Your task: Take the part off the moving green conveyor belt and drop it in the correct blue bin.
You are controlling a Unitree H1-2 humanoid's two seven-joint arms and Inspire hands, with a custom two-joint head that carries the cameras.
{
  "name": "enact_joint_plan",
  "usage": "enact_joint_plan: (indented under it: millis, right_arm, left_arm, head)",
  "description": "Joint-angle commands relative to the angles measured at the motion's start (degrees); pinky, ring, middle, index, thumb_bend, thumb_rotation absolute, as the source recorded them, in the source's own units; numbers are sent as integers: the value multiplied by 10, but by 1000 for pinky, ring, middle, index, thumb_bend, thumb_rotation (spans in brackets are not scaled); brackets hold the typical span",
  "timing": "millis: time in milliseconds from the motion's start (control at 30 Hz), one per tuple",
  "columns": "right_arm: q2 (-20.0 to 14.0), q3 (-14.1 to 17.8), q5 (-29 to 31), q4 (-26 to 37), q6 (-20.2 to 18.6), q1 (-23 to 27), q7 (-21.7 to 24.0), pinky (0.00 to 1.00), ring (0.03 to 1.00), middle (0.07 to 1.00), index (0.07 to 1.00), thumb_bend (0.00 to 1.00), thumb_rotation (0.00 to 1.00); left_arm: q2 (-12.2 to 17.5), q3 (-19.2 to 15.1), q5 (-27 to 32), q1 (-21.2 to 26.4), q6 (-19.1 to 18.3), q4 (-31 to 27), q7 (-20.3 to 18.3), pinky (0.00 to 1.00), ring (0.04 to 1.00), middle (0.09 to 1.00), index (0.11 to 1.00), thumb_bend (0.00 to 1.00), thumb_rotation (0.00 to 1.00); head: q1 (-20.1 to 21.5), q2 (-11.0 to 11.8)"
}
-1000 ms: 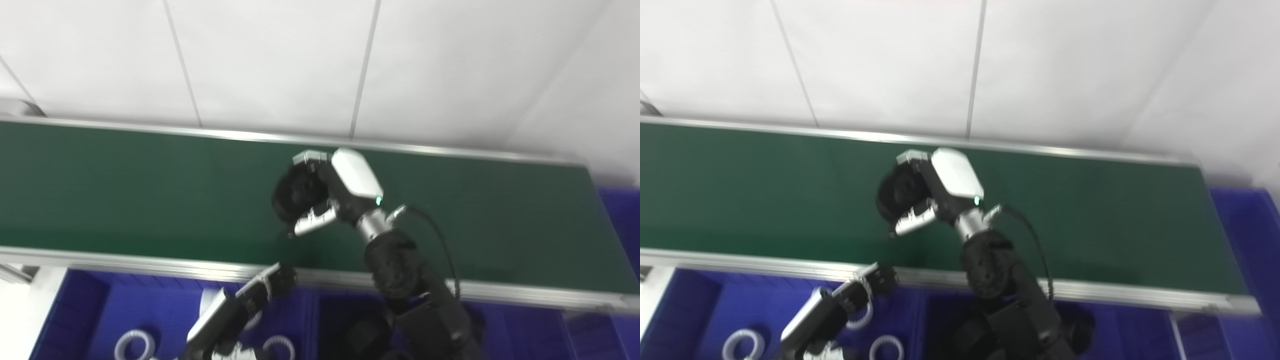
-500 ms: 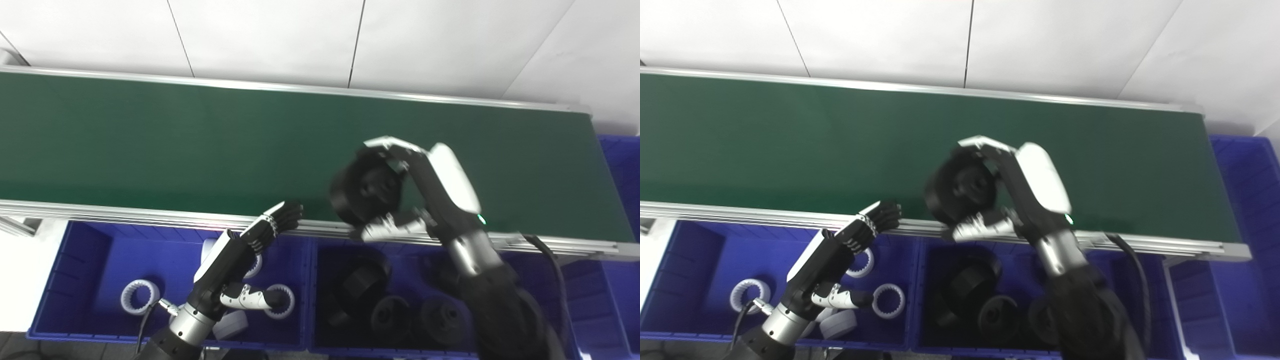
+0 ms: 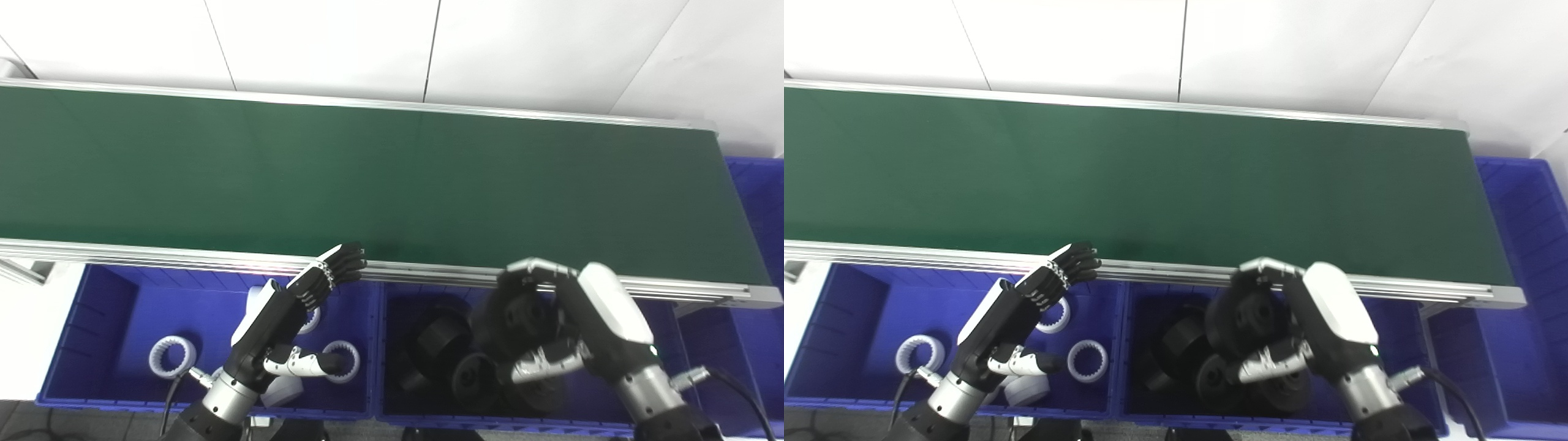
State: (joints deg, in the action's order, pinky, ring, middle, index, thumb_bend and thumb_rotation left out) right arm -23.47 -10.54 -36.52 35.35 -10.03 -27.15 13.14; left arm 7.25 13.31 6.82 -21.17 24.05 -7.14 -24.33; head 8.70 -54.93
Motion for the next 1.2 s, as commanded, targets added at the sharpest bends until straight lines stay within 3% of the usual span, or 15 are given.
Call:
enact_joint_plan:
  millis: [0, 267, 300, 333, 367, 400, 500, 733, 867, 1133, 1167]
  right_arm:
    - [-1, -4, -14, -1, 29, -1, -1, 218, 445, 426, 533, 512, 0]
    - [5, -26, -58, -53, 12, 19, 14, 279, 408, 509, 493, 514, 0]
    - [10, -28, -59, -56, 0, 23, 22, 286, 411, 516, 628, 520, 0]
    - [14, -31, -65, -56, -12, 28, 34, 328, 451, 502, 727, 539, 0]
    - [15, -34, -71, -58, -16, 32, 42, 429, 564, 643, 782, 580, 81]
    - [15, -37, -79, -59, -13, 35, 46, 634, 737, 800, 837, 616, 163]
    - [21, -41, -96, -67, -6, 37, 44, 776, 851, 891, 872, 632, 258]
    - [41, -46, -128, -85, 20, 32, 0, 878, 961, 967, 919, 663, 388]
    - [64, -39, -93, -78, 34, 19, -37, 948, 998, 996, 940, 671, 382]
    - [103, -60, -49, -41, 61, -27, -74, 934, 1000, 1000, 962, 676, 399]
    - [109, -66, -38, -43, 83, -37, -90, 930, 1000, 1000, 962, 677, 400]
  left_arm:
    - [2, 1, 15, 5, 17, -8, 6, 851, 879, 898, 895, 765, 516]
    - [3, 1, 12, 7, 16, -4, 16, 853, 882, 897, 895, 763, 515]
    - [3, 0, 12, 9, 18, -2, 17, 852, 879, 895, 893, 760, 517]
    - [3, 0, 12, 9, 19, 0, 17, 849, 878, 894, 892, 758, 517]
    - [4, -1, 12, 11, 20, 2, 17, 848, 878, 895, 893, 759, 519]
    - [5, -1, 13, 12, 21, 3, 15, 851, 882, 897, 897, 752, 527]
    - [6, -1, 14, 13, 23, 7, 13, 858, 885, 900, 899, 750, 533]
    - [9, -2, 15, 17, 27, 14, 10, 861, 889, 903, 898, 763, 550]
    - [13, -3, 3, 12, 20, 3, 18, 857, 887, 904, 902, 761, 542]
    - [25, -6, -2, 6, 18, -5, 22, 876, 898, 912, 906, 775, 560]
    - [27, -7, -4, 6, 18, -5, 23, 877, 899, 913, 907, 774, 559]
  head:
    - [-5, 1]
    - [-5, 8]
    - [-4, 9]
    - [-3, 10]
    - [-2, 10]
    - [-2, 11]
    - [-2, 11]
    - [2, 14]
    - [0, 16]
    - [1, 15]
    - [3, 15]
